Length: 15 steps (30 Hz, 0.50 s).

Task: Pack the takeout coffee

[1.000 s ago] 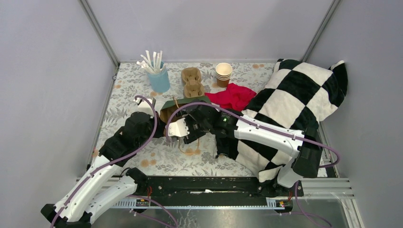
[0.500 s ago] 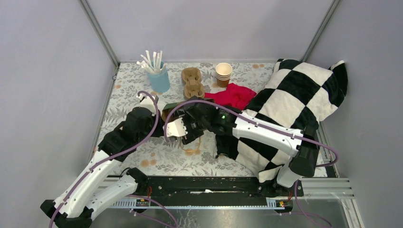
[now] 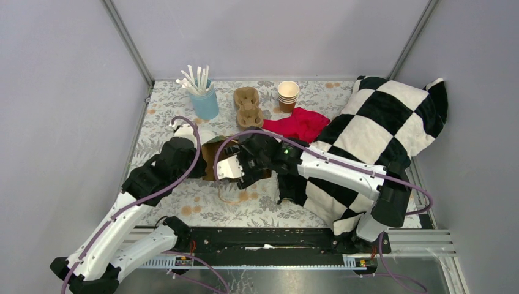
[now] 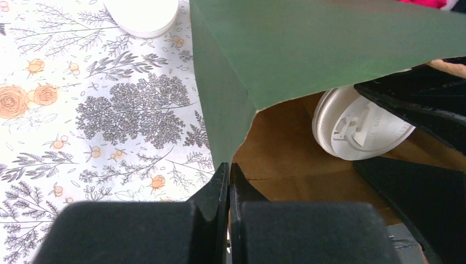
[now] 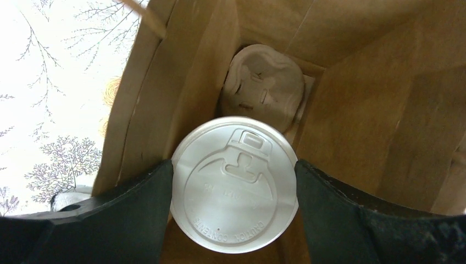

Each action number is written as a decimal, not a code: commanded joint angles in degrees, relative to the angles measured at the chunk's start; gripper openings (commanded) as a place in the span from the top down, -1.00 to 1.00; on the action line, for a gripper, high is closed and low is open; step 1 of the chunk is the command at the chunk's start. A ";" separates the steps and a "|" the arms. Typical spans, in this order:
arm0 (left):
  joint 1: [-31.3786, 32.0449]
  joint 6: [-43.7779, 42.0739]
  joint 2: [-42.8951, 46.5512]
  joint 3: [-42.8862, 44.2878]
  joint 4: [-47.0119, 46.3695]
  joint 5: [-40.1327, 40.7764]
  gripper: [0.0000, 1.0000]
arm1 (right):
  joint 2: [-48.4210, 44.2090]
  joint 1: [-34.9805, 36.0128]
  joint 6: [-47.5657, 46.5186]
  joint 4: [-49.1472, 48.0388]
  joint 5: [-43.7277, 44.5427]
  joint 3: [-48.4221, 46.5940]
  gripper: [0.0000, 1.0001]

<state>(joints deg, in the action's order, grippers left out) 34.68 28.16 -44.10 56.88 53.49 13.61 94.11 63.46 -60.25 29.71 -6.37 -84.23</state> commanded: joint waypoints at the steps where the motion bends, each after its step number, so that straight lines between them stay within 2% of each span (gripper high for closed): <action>1: 0.22 1.90 -0.11 1.51 0.20 3.69 1.00 | -1.73 -2.39 0.23 -1.15 -4.26 0.10 -0.23; 7: 0.22 2.55 -1.07 1.70 0.30 2.52 1.00 | -0.43 -3.76 -1.55 -2.49 -4.11 1.51 -0.22; 15: 0.22 -0.27 -2.44 2.57 -0.85 0.78 1.00 | 2.13 -4.07 0.09 -3.70 -8.32 0.64 -0.20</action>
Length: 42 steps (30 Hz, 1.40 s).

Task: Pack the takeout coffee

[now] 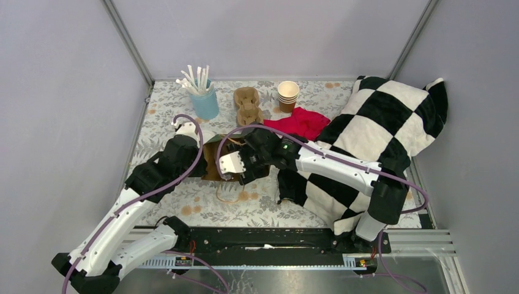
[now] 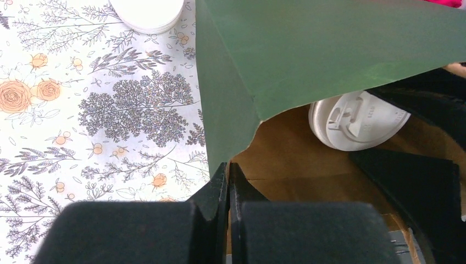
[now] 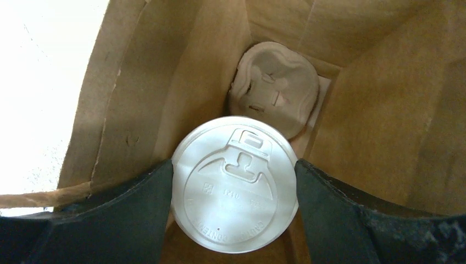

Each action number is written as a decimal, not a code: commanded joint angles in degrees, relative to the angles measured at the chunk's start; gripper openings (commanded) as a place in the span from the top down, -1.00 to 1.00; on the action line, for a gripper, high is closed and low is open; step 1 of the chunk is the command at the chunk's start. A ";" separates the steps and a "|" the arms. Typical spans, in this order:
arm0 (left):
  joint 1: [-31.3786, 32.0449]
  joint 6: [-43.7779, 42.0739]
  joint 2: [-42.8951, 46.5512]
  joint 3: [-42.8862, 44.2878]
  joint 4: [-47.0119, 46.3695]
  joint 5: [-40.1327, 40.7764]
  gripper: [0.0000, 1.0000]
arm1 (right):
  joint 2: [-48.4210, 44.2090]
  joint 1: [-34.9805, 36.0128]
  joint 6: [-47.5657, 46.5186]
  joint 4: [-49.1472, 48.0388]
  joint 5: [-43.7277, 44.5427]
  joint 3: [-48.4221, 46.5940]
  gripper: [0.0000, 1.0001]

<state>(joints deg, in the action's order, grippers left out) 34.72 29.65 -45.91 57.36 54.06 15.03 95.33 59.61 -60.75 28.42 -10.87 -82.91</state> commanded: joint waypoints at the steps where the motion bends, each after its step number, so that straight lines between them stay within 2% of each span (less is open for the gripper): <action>1: 0.17 -2.07 -0.59 2.01 -1.67 -1.36 1.00 | 0.95 -0.20 0.88 -2.49 -4.43 -0.71 -0.20; 3: 0.17 -2.40 -0.34 1.51 -1.97 -2.34 1.00 | 1.08 -0.13 1.07 -2.23 -4.81 -0.92 -0.19; 8: 0.25 -3.78 -0.33 1.17 -1.86 -4.16 1.00 | 1.53 -0.47 -0.89 -4.50 1.84 -0.99 -0.22; 14: 0.24 -5.06 -1.44 2.04 -1.51 -4.50 1.00 | 3.59 -0.64 -0.23 1.70 -0.66 -9.03 -0.21; 18: 0.23 -5.74 -1.18 2.49 -1.55 -4.54 1.00 | 3.72 -0.82 -2.69 0.15 1.80 -5.37 -0.22; 23: 0.25 -7.05 -0.76 3.07 -1.15 -3.85 1.00 | 3.90 -1.12 -2.85 -6.74 3.13 0.43 -0.23; 27: 0.23 -7.66 -0.56 3.10 -1.15 -4.28 1.00 | 4.69 -1.51 -1.82 -9.40 2.32 1.83 -0.22; 34: 0.19 -7.82 -0.34 3.15 -1.00 -4.13 1.00 | 2.85 -1.73 3.70 -8.23 -1.31 0.05 -0.21; 42: 0.18 -9.41 -0.98 4.02 0.46 -5.44 1.00 | 3.97 -2.32 -0.61 -14.94 7.32 2.05 -0.21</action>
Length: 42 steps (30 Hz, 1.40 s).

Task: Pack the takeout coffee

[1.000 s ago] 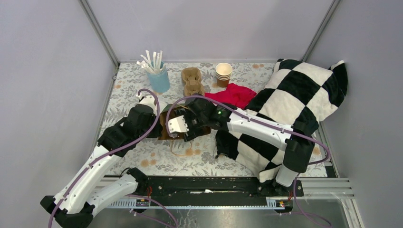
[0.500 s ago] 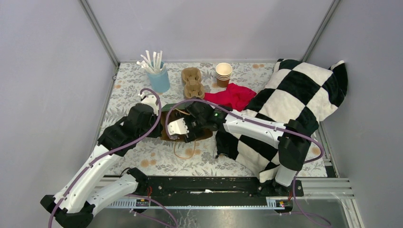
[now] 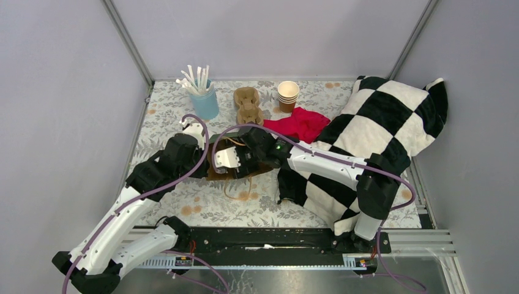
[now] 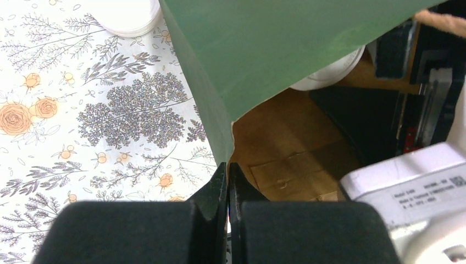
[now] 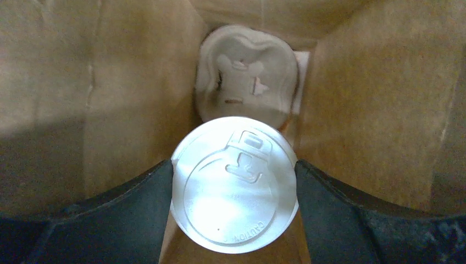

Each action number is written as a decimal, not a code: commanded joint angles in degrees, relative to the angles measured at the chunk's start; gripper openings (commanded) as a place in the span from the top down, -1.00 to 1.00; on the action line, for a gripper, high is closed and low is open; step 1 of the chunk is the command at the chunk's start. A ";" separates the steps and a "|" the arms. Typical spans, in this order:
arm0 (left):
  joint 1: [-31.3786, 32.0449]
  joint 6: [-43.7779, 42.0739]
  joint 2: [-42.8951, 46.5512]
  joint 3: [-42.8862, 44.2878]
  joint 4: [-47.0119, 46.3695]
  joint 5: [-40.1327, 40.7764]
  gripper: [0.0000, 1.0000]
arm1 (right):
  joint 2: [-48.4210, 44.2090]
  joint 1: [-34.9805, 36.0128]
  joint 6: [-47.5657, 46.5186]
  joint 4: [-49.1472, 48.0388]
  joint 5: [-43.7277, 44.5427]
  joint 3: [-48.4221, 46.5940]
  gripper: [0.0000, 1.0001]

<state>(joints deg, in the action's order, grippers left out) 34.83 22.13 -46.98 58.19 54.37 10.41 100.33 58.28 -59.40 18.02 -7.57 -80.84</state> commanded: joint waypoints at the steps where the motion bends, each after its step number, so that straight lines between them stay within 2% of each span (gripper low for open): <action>1: 0.08 -2.18 0.05 3.28 0.31 -0.86 1.00 | -0.81 -1.17 -2.33 -4.31 4.22 -0.44 -0.21; 7: 0.09 -3.62 0.04 3.23 0.91 -0.89 1.00 | -0.99 -2.17 -2.88 -3.91 6.07 0.07 -0.21; 18: 0.06 -3.68 0.04 3.24 0.83 -1.85 1.00 | -1.63 -3.10 1.40 -14.54 5.07 8.66 -0.20; 23: 0.14 -3.85 -0.75 3.39 0.74 -3.04 1.00 | -1.69 -3.20 5.25 -22.22 4.74 11.19 -0.19; 30: 0.12 -3.93 -0.74 3.29 0.67 -3.97 1.00 | -1.74 -3.89 5.13 -24.78 6.99 11.98 -0.19; 34: 0.09 -4.05 -1.02 3.41 0.65 -4.00 1.00 | -2.04 -6.05 9.83 -28.54 6.40 13.66 -0.19; 42: 0.09 -4.02 -1.09 3.65 0.65 -3.63 1.00 | -0.71 -6.17 12.97 -29.27 4.23 11.85 -0.18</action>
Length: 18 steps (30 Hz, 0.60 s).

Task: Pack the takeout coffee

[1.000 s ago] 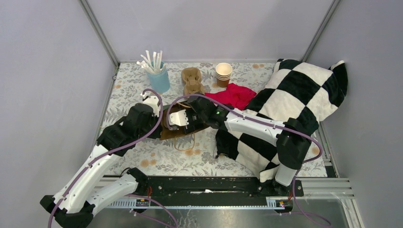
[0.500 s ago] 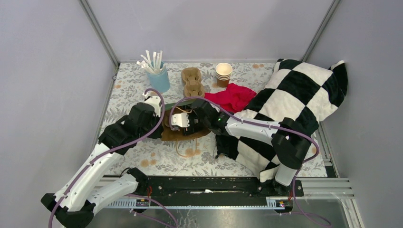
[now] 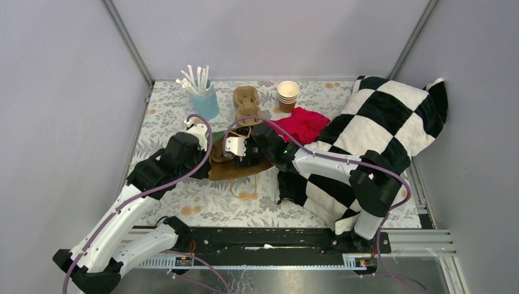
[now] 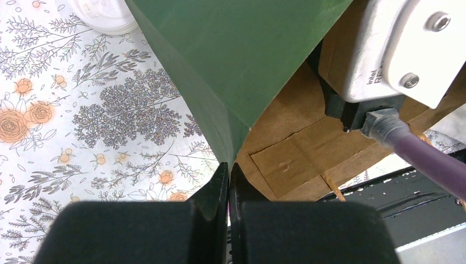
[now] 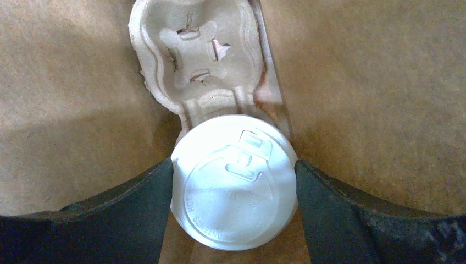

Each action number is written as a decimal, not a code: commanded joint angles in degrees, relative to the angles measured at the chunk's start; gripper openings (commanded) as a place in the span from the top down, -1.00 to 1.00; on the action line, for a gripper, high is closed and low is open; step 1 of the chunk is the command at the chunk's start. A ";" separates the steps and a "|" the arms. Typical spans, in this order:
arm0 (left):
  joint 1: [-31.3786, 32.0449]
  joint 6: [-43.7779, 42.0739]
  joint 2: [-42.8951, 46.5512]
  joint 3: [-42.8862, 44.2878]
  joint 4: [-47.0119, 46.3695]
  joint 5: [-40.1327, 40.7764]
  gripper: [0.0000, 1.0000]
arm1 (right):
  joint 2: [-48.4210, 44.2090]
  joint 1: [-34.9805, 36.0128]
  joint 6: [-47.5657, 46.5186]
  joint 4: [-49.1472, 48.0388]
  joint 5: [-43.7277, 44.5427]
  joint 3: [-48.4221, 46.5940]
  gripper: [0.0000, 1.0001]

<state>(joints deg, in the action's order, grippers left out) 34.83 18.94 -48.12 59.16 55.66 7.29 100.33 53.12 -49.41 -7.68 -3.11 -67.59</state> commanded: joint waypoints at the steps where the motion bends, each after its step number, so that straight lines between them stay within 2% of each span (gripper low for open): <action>1: 0.07 -0.87 0.04 2.71 -0.64 -0.48 1.00 | -0.89 -1.00 3.39 -3.62 -0.78 -1.77 -0.18; 9: 0.11 -0.75 -0.39 2.80 -0.64 -0.53 1.00 | -1.13 -1.04 5.50 -6.27 -0.68 -3.47 -0.17; 13: 0.09 -0.96 -0.48 2.72 -0.62 -0.71 1.00 | 0.21 -1.98 7.77 -10.12 1.16 -1.11 -0.18; 18: 0.13 -1.01 -0.30 2.83 -0.64 -0.61 1.00 | 0.69 -2.97 8.66 -10.35 0.35 1.14 -0.24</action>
<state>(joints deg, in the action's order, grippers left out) 34.83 18.83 -48.62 59.57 55.53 7.25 100.40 51.96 -43.35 -12.95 -3.70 -67.51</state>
